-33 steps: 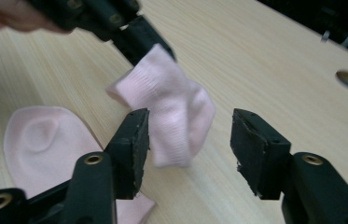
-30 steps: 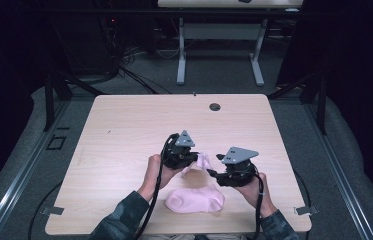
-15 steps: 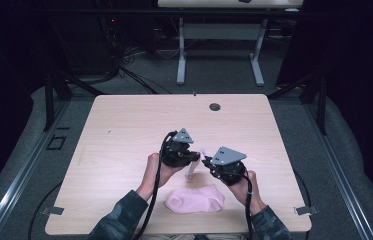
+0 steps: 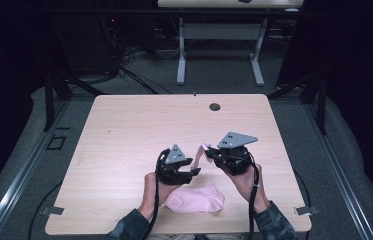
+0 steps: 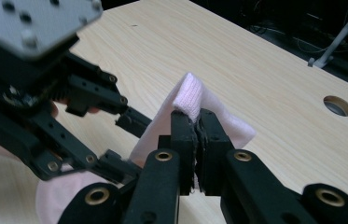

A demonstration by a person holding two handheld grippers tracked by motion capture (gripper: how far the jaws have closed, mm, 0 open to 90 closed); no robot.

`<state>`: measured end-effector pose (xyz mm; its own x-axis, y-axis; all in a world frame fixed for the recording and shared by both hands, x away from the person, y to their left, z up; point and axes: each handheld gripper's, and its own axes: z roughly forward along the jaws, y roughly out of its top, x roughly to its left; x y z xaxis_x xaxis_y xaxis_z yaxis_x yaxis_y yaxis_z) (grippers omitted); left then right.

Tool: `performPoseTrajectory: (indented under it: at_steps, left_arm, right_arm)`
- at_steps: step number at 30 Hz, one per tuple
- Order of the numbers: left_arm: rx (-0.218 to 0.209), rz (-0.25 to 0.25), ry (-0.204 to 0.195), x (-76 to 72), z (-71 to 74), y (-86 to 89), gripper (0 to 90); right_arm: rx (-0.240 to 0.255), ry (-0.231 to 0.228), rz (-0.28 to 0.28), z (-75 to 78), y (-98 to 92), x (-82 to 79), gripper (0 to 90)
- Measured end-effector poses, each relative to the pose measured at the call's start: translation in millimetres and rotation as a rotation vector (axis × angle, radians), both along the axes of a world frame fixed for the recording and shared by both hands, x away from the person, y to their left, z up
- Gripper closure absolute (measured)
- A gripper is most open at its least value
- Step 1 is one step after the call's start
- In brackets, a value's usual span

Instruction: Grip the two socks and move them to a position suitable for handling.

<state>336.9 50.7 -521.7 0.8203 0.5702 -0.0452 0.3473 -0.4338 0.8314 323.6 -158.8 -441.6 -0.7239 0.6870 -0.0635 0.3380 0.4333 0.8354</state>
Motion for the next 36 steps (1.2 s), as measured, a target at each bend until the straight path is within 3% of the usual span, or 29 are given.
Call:
performPoseTrajectory:
  at_steps: [2,5,6,8,12,13,14,15,16,20,22,23,24,27,29,34,36]
  left_arm:
    - [0.024,0.008,0.005,-1.1,-7.4,-1.9,57.7]
    - [0.041,0.006,0.019,-0.1,-13.0,-0.6,79.2]
    - [0.035,-0.002,0.044,2.3,-14.6,5.1,85.7]
    - [0.05,-0.018,0.075,3.6,-11.3,11.4,87.0]
    - [0.104,-0.079,0.212,8.7,2.9,23.8,87.1]
    - [0.104,-0.079,0.212,8.7,2.9,23.8,87.1]
    - [0.139,-0.11,0.302,15.5,8.0,27.7,87.0]
    - [0.139,-0.11,0.302,15.5,8.0,27.7,87.0]
    - [0.167,-0.135,0.382,24.0,8.5,29.0,86.8]
    - [0.147,-0.165,0.51,39.0,2.8,29.9,86.1]
    - [0.126,-0.186,0.577,46.2,-2.4,30.7,85.9]
    - [0.126,-0.186,0.577,46.2,-2.4,30.7,85.4]
    - [0.102,-0.204,0.617,51.8,-5.1,32.6,85.4]
    - [0.111,-0.2,0.626,55.8,-5.1,33.2,83.0]
    - [0.109,-0.185,0.643,63.4,-6.4,35.0,81.3]
    - [0.199,-0.088,0.585,78.8,-8.0,39.4,74.0]
    - [0.21,-0.075,0.595,80.5,-12.0,40.1,68.8]
  right_arm:
    - [0.002,0.006,-0.002,0.5,2.0,-1.0,86.9]
    - [-0.003,0.034,0.002,-2.4,1.8,0.0,86.9]
    - [0.005,0.053,0.01,-4.7,0.2,1.1,86.8]
    - [0.02,0.103,0.015,-9.6,-5.6,3.4,86.8]
    - [0.081,0.25,0.022,-22.6,-27.1,11.8,86.8]
    - [0.081,0.25,0.022,-22.6,-27.1,11.8,86.8]
    - [0.099,0.332,0.022,-32.2,-37.1,19.9,86.7]
    - [0.099,0.332,0.022,-32.2,-37.1,19.9,86.7]
    - [0.082,0.385,0.012,-43.0,-39.6,27.3,86.6]
    - [-0.005,0.446,0.003,-65.2,-32.1,44.0,86.2]
    - [-0.025,0.465,-0.011,-73.4,-30.4,51.7,86.0]
    - [-0.016,0.476,-0.022,-77.9,-30.1,55.7,85.9]
    - [-0.018,0.485,-0.021,-80.4,-30.3,58.7,85.9]
    - [-0.013,0.496,-0.031,-84.0,-30.5,62.7,85.7]
    - [-0.037,0.498,-0.035,-86.6,-30.8,67.1,85.8]
    - [-0.077,0.493,-0.082,-92.6,-27.1,76.9,85.7]
    - [-0.081,0.476,-0.093,-93.9,-25.9,77.8,85.8]
